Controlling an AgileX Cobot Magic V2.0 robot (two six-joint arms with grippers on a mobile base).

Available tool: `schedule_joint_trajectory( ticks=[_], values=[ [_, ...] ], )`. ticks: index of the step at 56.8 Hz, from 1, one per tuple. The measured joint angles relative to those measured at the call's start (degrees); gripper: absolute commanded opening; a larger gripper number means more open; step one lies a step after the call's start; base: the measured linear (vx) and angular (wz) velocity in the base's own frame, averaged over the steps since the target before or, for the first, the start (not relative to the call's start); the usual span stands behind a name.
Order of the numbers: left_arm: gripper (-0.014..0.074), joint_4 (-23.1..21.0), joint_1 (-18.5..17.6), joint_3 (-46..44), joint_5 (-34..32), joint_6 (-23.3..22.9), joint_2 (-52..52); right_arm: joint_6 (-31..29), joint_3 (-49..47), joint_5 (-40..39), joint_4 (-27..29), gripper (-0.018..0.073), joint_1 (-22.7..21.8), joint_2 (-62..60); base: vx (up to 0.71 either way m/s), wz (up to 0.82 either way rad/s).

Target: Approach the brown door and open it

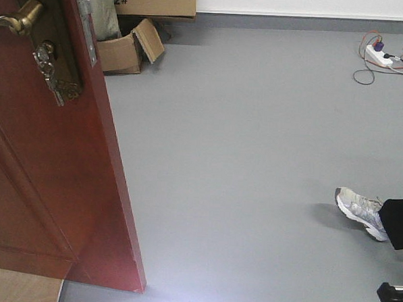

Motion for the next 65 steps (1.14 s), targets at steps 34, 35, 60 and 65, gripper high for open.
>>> schedule_joint_trajectory(
  ticks=[34, 35, 60, 65],
  values=[
    [-0.0004, 3.43, -0.33, 3.73, -2.31, -1.02, -4.88, 0.0, 0.0, -0.08, 0.0, 0.0, 0.0, 0.0, 0.0, 0.0],
    [-0.0004, 3.43, -0.33, 3.73, -2.24, -1.02, -4.95, 0.0, 0.0, -0.02, 0.0, 0.0, 0.0, 0.0, 0.0, 0.0],
    [-0.0004, 3.43, -0.33, 3.73, -2.09, -1.13, -5.09, 0.0, 0.0, -0.03, 0.0, 0.0, 0.0, 0.0, 0.0, 0.0],
    [-0.0004, 3.43, -0.33, 3.73, -2.09, -1.13, -5.09, 0.0, 0.0, -0.03, 0.0, 0.0, 0.0, 0.0, 0.0, 0.0]
  ],
)
